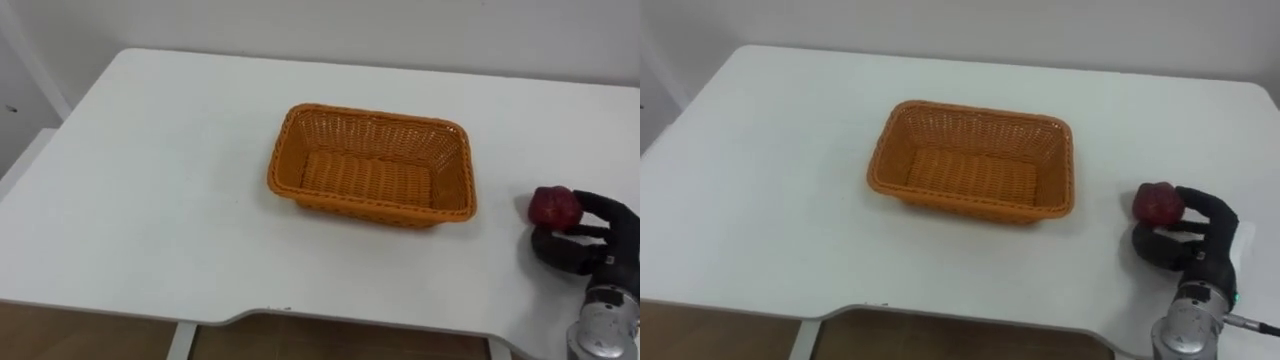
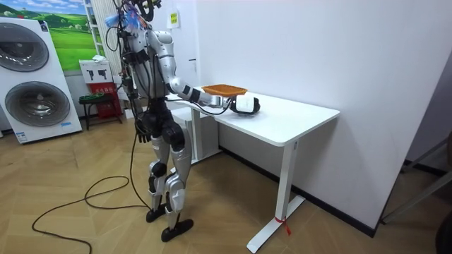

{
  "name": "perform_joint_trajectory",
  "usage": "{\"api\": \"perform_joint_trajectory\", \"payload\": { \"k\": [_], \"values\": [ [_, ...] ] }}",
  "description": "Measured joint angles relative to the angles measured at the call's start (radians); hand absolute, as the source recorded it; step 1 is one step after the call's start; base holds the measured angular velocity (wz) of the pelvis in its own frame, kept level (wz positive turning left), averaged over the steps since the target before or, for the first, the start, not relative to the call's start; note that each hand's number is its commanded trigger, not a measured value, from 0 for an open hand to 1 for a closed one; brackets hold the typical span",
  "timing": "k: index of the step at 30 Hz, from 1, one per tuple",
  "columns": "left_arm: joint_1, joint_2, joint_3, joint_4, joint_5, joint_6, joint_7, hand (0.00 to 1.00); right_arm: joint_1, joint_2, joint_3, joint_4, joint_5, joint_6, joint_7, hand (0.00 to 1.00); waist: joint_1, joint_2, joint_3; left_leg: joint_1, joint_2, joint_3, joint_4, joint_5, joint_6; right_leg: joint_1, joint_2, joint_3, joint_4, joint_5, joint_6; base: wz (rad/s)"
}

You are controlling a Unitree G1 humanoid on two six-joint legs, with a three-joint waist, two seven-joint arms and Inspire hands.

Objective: Pick and place apple

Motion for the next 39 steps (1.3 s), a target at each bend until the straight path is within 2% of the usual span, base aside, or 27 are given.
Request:
{"api": "perform_joint_trajectory", "payload": {
  "k": [2,5,8,11,15,22,25,28,29,30,31,33,39],
  "values": [
    [-0.002,0.0,0.0,0.002,0.001,-0.001,-0.002,0.0,0.003,0.008,0.0,-0.032,-0.002,0.008,0.005,1.0,-0.004,0.001,-0.0005,-0.008,0.0,0.002,0.0,0.0,0.0,-0.013,-0.001,0.003,0.011,0.0,0.0,-0.06],
    [0.002,-0.001,0.011,0.008,0.001,-0.003,-0.006,0.0,0.024,0.008,0.0,-0.119,-0.002,0.035,0.002,1.0,0.001,0.008,0.0052,-0.019,-0.001,0.01,-0.001,0.001,0.002,-0.029,-0.001,0.011,0.014,0.001,0.001,-0.09],
    [0.003,-0.001,0.03,0.008,0.001,-0.002,-0.004,0.0,0.038,0.008,0.001,-0.225,-0.003,0.036,-0.012,1.0,0.009,0.01,0.0036,-0.029,-0.002,0.014,0.0,0.005,0.002,-0.053,-0.002,0.016,0.026,0.001,0.001,-0.06],
    [-0.001,-0.005,0.028,0.006,0.002,-0.003,-0.001,0.0,0.04,0.008,0.009,-0.315,-0.011,0.036,-0.018,1.0,0.013,0.002,0.0056,-0.028,-0.001,0.015,-0.001,0.006,0.001,-0.055,-0.001,0.015,0.028,0.001,0.001,-0.02],
    [-0.001,-0.008,0.028,0.001,0.002,-0.004,0.0,0.0,0.039,0.006,0.039,-0.439,-0.043,0.035,-0.02,1.0,0.019,-0.004,0.0027,-0.028,0.0,0.022,-0.001,0.006,0.001,-0.055,-0.002,0.017,0.027,0.001,0.001,-0.02],
    [-0.002,-0.008,0.027,0.003,-0.001,-0.021,0.004,0.0,0.04,0.005,0.091,-0.55,-0.051,0.032,0.007,1.0,0.029,0.001,0.0039,-0.027,0.0,0.024,0.0,0.006,0.001,-0.053,-0.001,0.022,0.028,0.002,0.001,-0.01],
    [-0.008,-0.006,-0.013,0.004,-0.012,-0.02,0.024,0.0,0.04,0.002,0.126,-0.572,-0.065,0.034,0.019,1.0,0.029,0.009,0.0052,-0.036,0.001,0.022,-0.001,0.006,0.002,-0.056,-0.001,0.02,0.029,0.004,0.001,0.03],
    [-0.018,-0.008,-0.052,0.01,-0.012,-0.019,0.025,0.0,0.039,0.002,0.168,-0.584,-0.126,0.034,0.048,1.0,0.035,0.016,0.0018,-0.044,0.0,0.023,-0.002,0.006,0.002,-0.063,0.001,0.021,0.031,0.005,0.0,-0.01],
    [-0.022,-0.008,-0.055,0.013,-0.012,-0.019,0.025,0.0,0.038,0.002,0.187,-0.584,-0.148,0.035,0.063,0.65,0.041,0.015,0.0017,-0.045,0.0,0.024,-0.001,0.007,0.001,-0.067,0.001,0.023,0.031,0.006,-0.001,-0.06],
    [-0.026,-0.007,-0.062,0.013,-0.012,-0.019,0.025,0.0,0.038,0.002,0.209,-0.584,-0.158,0.035,0.078,0.55,0.043,0.015,0.0014,-0.046,0.0,0.025,0.0,0.008,0.001,-0.07,0.002,0.024,0.031,0.006,-0.001,-0.04],
    [-0.027,-0.007,-0.067,0.013,-0.012,-0.019,0.025,0.0,0.037,0.002,0.222,-0.584,-0.161,0.035,0.084,0.0,0.044,0.015,0.0015,-0.046,0.0,0.025,0.0,0.008,0.001,-0.071,0.002,0.024,0.03,0.006,-0.001,0.0],
    [-0.039,-0.007,-0.088,0.016,-0.014,-0.019,0.025,0.0,0.037,0.002,0.266,-0.585,-0.173,0.035,0.107,0.0,0.048,0.016,0.0014,-0.045,0.0,0.025,0.002,0.008,0.001,-0.071,0.002,0.024,0.029,0.006,-0.001,0.0],
    [-0.065,-0.008,-0.113,0.023,-0.014,-0.02,0.02,0.0,0.035,0.003,0.317,-0.63,-0.174,0.036,0.159,0.0,0.066,0.013,0.0027,-0.044,0.001,0.023,-0.001,0.008,0.001,-0.071,0.0,0.019,0.025,0.006,-0.001,0.0]
  ]
}}
